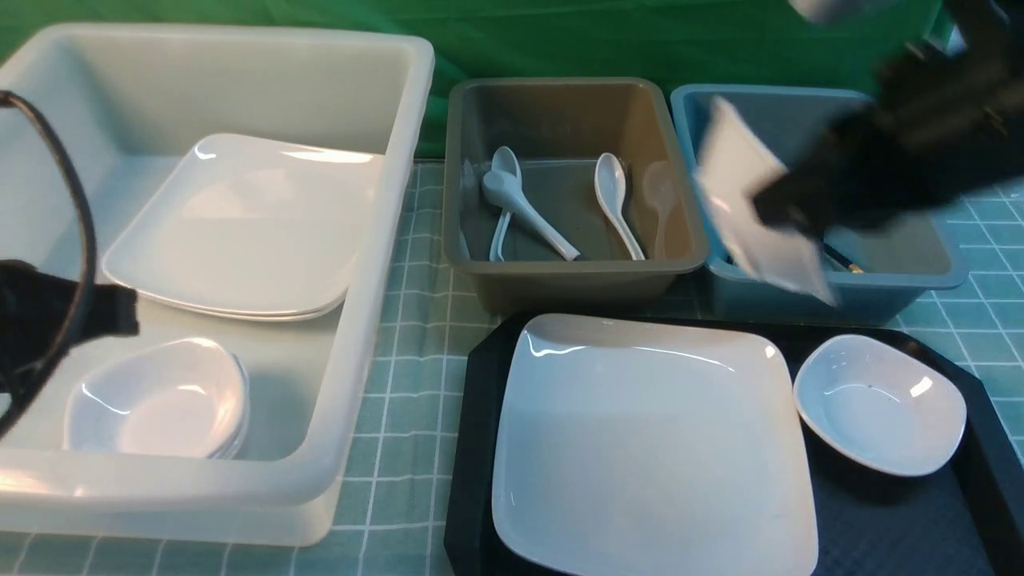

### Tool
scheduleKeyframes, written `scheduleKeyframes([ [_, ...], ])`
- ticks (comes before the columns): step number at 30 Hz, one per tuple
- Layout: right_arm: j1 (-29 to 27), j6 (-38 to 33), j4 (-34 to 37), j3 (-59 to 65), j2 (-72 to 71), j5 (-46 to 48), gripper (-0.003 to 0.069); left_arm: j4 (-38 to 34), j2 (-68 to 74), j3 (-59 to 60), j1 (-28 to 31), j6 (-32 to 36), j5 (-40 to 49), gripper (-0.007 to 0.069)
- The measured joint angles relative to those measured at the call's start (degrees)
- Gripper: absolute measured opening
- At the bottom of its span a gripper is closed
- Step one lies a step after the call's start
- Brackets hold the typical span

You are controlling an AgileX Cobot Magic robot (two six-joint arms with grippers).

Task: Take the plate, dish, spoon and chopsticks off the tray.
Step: Use the right arm to put the small plate into the large storage box on the left

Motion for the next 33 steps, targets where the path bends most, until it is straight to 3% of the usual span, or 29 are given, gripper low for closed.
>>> scheduleKeyframes([
  [5,7.77,-2.65,1.55,-14.61,11.8,-0.97,0.0068,-1.17,-1.51,-2.4,6.99,0.62,-0.75,0.0011],
  [9,15.43,-3.02,1.84,-27.6,22.91,-3.05,0.0068,-2.78,-3.49,-4.54,17.5,4.97,-1.19,0.0011],
  [13,21.18,-3.95,2.07,-37.4,31.71,-4.22,0.0068,-10.7,-5.37,-4.76,28.2,10.15,-2.17,0.0011],
  [14,21.45,-4.08,2.07,-38.24,32.59,-4.28,0.0068,-10.7,-5.37,-4.76,28.2,10.56,-2.24,0.0011],
  [16,24.98,-4.4,2.2,-43.19,38.91,-4.89,0.0068,-18.8,-6.11,-4.76,35.69,16.66,-4.16,0.0011],
  [19,27.03,-4.4,2.25,-45.09,43.06,-5.85,0.0068,-23.06,-6.16,-4.76,39.76,20.48,-4.74,0.0011],
  [25,29.69,-4.45,2.19,-45.74,51.33,-9.47,0.0068,-28.29,-6.16,-4.76,41.75,24.4,-5.05,0.0011],
  [33,30.64,-4.45,2.08,-45.8,55.26,-12.52,0.009,-29.57,-6.16,-4.76,41.75,24.93,-5.15,0.0011],
])
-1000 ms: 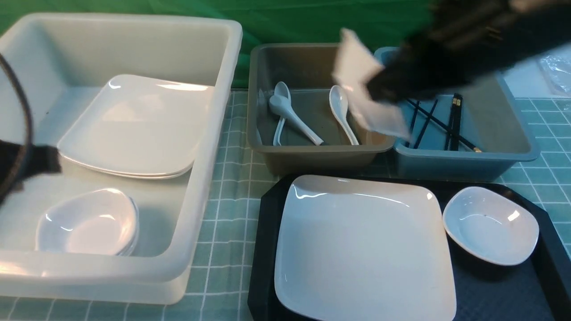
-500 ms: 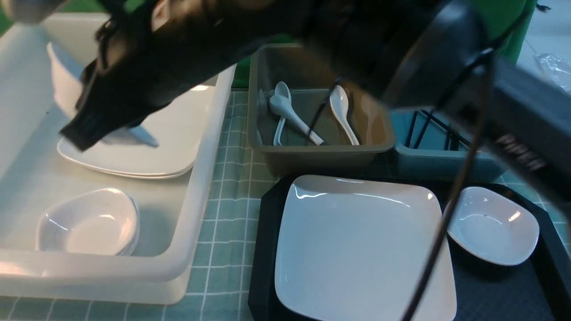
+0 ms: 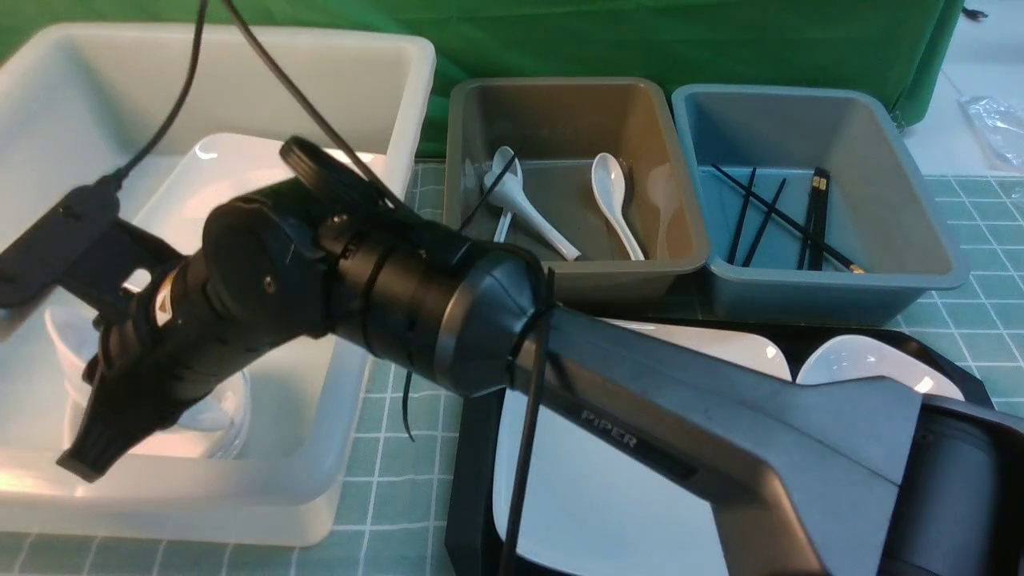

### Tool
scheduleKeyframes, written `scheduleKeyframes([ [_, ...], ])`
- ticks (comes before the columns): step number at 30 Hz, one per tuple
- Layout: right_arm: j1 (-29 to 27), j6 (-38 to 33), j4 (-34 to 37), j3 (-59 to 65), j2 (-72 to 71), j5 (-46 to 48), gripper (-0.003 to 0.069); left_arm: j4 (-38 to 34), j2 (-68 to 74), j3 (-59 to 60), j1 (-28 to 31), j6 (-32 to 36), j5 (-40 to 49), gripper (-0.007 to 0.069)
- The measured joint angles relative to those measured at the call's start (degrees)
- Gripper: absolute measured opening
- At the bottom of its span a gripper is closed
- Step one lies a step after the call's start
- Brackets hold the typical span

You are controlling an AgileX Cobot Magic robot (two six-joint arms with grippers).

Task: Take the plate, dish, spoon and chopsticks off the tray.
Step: Use the right arm to put the small plate into the large storage box on the left, then use the right arm to grab a small plate from the dinner plate

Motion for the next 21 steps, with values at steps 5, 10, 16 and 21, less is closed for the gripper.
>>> scheduleKeyframes([
  [5,0.0,-0.13,0.06,-0.1,0.13,-2.36,0.03,-1.18,0.0,0.0,0.0,1.63,0.05,0.0011],
  [10,0.0,-0.13,0.06,-0.1,0.13,-2.37,0.044,-1.56,0.0,0.0,0.0,2.3,0.05,0.0011],
  [16,-0.06,0.56,-2.98,-2.75,-0.91,6.09,0.0465,-1.67,0.0,0.0,0.0,3.43,0.05,0.0011],
  [21,-2.26,7.97,-19.43,-6.69,-6.69,21.87,0.016,-8.19,0.0,0.15,0.0,11.12,0.0,0.0011],
])
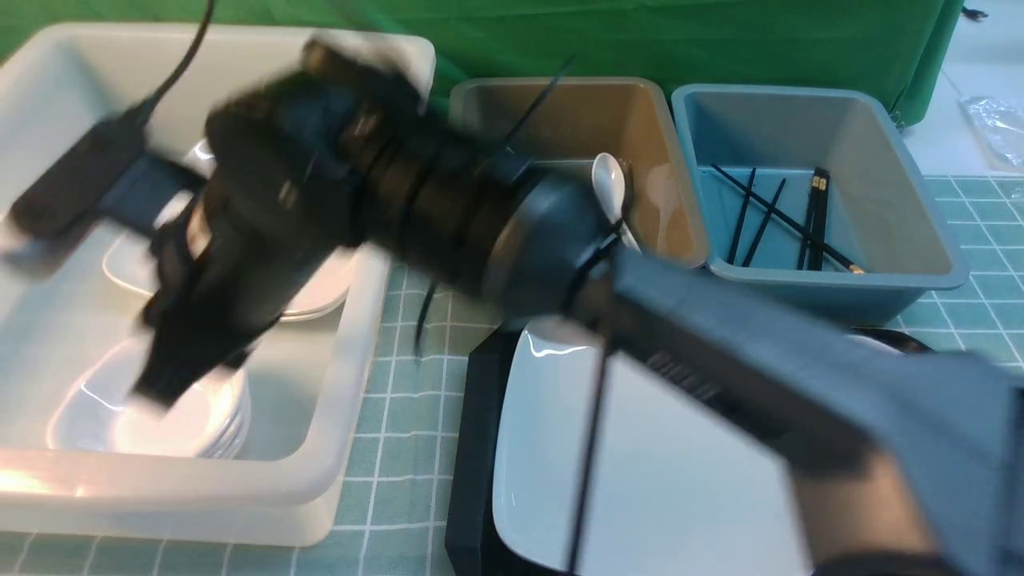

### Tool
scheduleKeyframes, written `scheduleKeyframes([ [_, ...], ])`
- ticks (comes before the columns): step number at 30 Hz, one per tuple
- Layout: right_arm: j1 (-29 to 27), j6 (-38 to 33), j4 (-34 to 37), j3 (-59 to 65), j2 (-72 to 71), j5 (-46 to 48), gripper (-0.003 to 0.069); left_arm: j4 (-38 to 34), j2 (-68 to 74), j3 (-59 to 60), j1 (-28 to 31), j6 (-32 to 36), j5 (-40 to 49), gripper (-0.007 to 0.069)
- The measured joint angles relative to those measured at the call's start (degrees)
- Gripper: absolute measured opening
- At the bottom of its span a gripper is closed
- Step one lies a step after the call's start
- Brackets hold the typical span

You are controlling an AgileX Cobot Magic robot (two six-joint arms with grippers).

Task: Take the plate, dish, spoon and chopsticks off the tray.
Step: Use the right arm to grab a small plate from the dinner plate

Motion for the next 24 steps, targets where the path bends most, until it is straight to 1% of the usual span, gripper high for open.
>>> scheduleKeyframes([
  [1,-0.87,0.66,-2.54,-0.3,-1.86,3.42,0.0112,-3.03,0.0,0.42,0.0,2.29,-0.18,0.0011],
  [2,-1.68,1.17,-4.18,-0.39,-3.0,5.26,0.0086,-4.97,0.0,0.78,0.0,3.86,-0.32,0.0011],
  [3,-3.98,2.12,-6.61,-0.28,-5.42,7.69,0.005,-9.0,0.0,1.71,0.0,7.44,-0.63,0.0011],
  [5,-7.71,3.08,-8.07,0.95,-9.17,7.69,0.0031,-15.07,0.0,3.88,-0.8,14.14,-1.91,0.0011],
  [6,-9.96,3.36,-7.98,2.27,-11.44,7.69,0.0025,-16.95,0.0,4.49,-1.34,15.94,-2.24,0.0011],
  [7,-12.75,3.81,-7.44,4.54,-14.84,7.69,0.0022,-18.94,0.0,5.74,-3.05,19.78,-2.8,0.0011],
  [8,-15.14,4.25,-6.77,7.01,-17.35,7.69,0.0022,-19.92,0.06,6.49,-4.65,21.69,-3.19,0.0011],
  [10,-19.99,4.53,-5.65,12.82,-22.14,7.69,0.0022,-20.58,0.33,7.47,-8.15,23.5,-3.98,0.0011],
  [11,-20.47,4.53,-5.45,14.35,-22.71,7.69,0.0022,-20.58,0.33,7.54,-8.55,23.63,-4.05,0.0011],
  [12,-24.35,4.6,-4.99,21.13,-27.15,7.69,0.0022,-20.44,0.86,7.85,-12.09,24.19,-4.61,0.0011],
  [14,-28.67,4.67,-4.81,28.91,-32.07,7.57,0.0022,-19.77,1.7,7.84,-16.1,24.39,-5.02,0.0011],
  [16,-34.31,4.83,-4.74,41.74,-37.95,7.52,0.0022,-18.58,3.38,7.84,-20.46,24.32,-5.02,0.0011],
  [17,-34.76,5.0,-4.74,44.0,-38.4,7.46,0.0022,-18.26,3.94,7.84,-21.53,24.18,-5.02,0.0011],
  [19,-39.55,7.7,-4.74,57.39,-43.39,6.1,0.0026,-16.76,6.51,7.84,-25.1,22.99,-4.96,0.0011],
  [21,-42.95,9.7,-4.68,69.37,-46.07,0.49,0.0075,-15.98,9.05,7.86,-27.4,22.16,-4.89,0.0011],
  [22,-43.66,10.25,-4.58,74.25,-46.5,-3.13,0.0125,-15.8,10.13,7.86,-28.1,22.07,-4.89,0.0011],
  [24,-44.0,10.37,-4.3,81.51,-45.95,-10.31,0.0263,-15.67,11.89,7.86,-28.73,22.12,-4.89,0.0011],
])
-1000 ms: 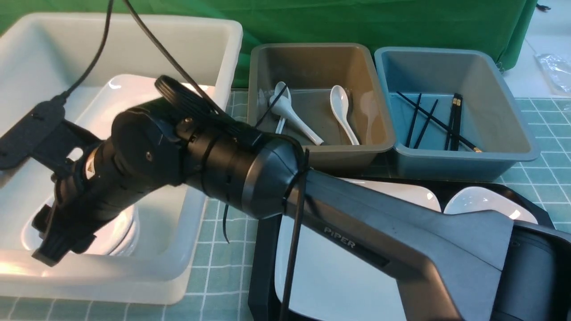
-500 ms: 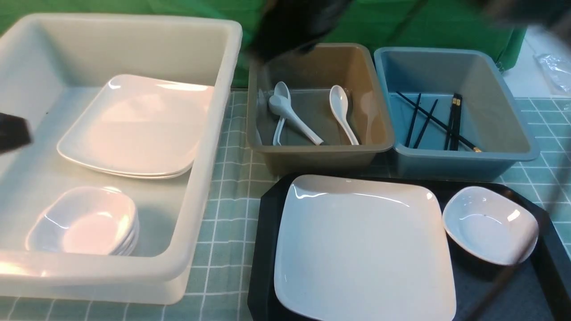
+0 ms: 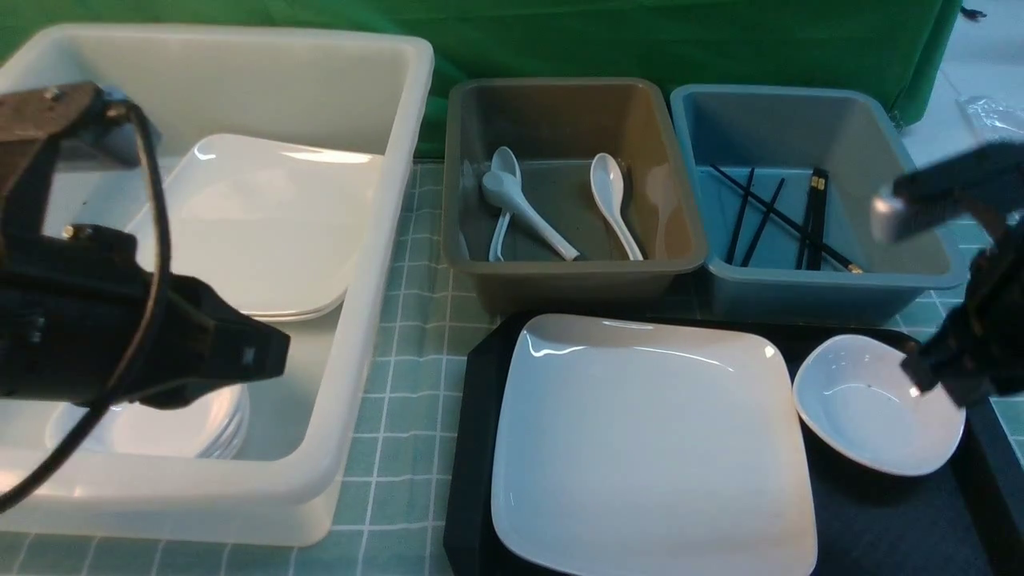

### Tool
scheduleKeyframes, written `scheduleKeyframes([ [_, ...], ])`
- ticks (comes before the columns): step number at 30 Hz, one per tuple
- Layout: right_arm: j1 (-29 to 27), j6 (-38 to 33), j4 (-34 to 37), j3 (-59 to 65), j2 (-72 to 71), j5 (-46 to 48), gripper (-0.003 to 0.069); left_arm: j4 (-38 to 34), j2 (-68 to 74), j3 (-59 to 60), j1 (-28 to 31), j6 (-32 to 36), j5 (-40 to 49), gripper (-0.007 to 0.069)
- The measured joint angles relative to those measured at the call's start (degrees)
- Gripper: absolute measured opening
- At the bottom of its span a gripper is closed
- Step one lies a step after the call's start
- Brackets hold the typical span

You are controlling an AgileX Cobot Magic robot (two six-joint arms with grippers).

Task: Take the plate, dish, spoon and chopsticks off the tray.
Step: Use the right arm to grab a small plate from the dinner plate, then use the right arm to put the small plate into the large storage box on the left

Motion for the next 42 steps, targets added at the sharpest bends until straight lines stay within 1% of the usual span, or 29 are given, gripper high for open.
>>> scheduleKeyframes([
  [1,0.0,-0.26,0.18,2.32,0.83,-3.08,0.0364,0.07,0.69,0.0,-0.01,0.11,0.0,0.0011],
  [2,0.0,-0.46,0.25,3.85,1.92,-5.74,0.0442,0.28,1.22,0.0,-0.07,0.23,0.0,0.0011],
  [4,0.0,-0.67,0.18,4.96,4.39,-9.55,0.0537,0.46,1.72,0.0,-0.08,0.3,-0.06,0.0011],
  [6,0.0,-0.78,0.18,5.14,6.64,-12.68,0.0558,0.51,1.68,0.0,-0.08,0.3,-0.06,0.0011],
  [9,0.0,-1.37,0.18,5.14,9.11,-15.36,0.0548,0.51,1.63,0.0,-0.08,0.3,-0.06,0.0011],
  [12,0.0,-1.95,-0.03,5.14,12.53,-18.3,0.0509,0.7,1.63,0.0,-0.08,0.3,-0.06,0.0011],
  [13,0.0,-2.01,-0.21,5.14,13.53,-19.04,0.0485,0.87,1.63,0.0,-0.08,0.3,-0.06,0.0011],
  [14,0.0,-2.13,-0.26,5.14,14.18,-19.45,0.0447,0.9,1.63,0.0,-0.08,0.3,-0.06,0.0011],
  [15,0.0,-2.26,-0.32,5.14,14.51,-19.7,0.0385,0.95,1.63,0.0,-0.08,0.3,-0.06,0.0011],
  [17,0.34,-3.26,-0.24,5.03,14.18,-20.35,0.023,1.04,1.63,0.0,-0.08,0.3,-0.06,0.0011],
  [18,0.57,-3.31,-0.58,4.9,13.44,-20.13,0.0193,1.04,1.63,0.0,-0.08,0.21,-0.02,0.0011],
  [21,0.65,-3.31,-0.53,4.9,11.08,-17.97,0.0185,1.1,1.63,0.0,-0.08,-1.26,-0.02,0.0011],
  [23,1.14,-3.25,-0.29,4.9,8.77,-15.85,0.016,1.53,1.63,0.0,-0.08,-2.96,-0.02,0.0011],
  [27,3.07,-2.32,-0.47,3.52,1.76,-12.54,0.007,3.1,1.63,0.0,-0.13,-6.57,-0.21,0.0011],
  [31,6.01,-1.31,0.94,-0.14,-4.6,-12.02,0.006,7.02,1.63,0.0,-0.13,-11.33,-0.92,0.0011],
  [34,8.26,-1.49,3.61,-6.43,-7.06,-12.08,0.006,12.05,1.63,0.0,-0.03,-17.49,-0.91,0.0011],
  [37,11.29,-3.17,7.24,-13.32,-6.97,-12.44,0.006,16.81,1.34,-0.23,0.77,-21.92,-0.34,0.0011],
  [41,17.1,-6.55,11.41,-22.31,-3.65,-14.01,0.006,19.93,-0.66,-1.51,3.92,-24.9,0.19,0.0011],
  [42,19.63,-7.63,12.25,-25.58,-1.07,-14.92,0.006,20.53,-1.85,-2.43,6.17,-25.26,0.24,0.0011],
])
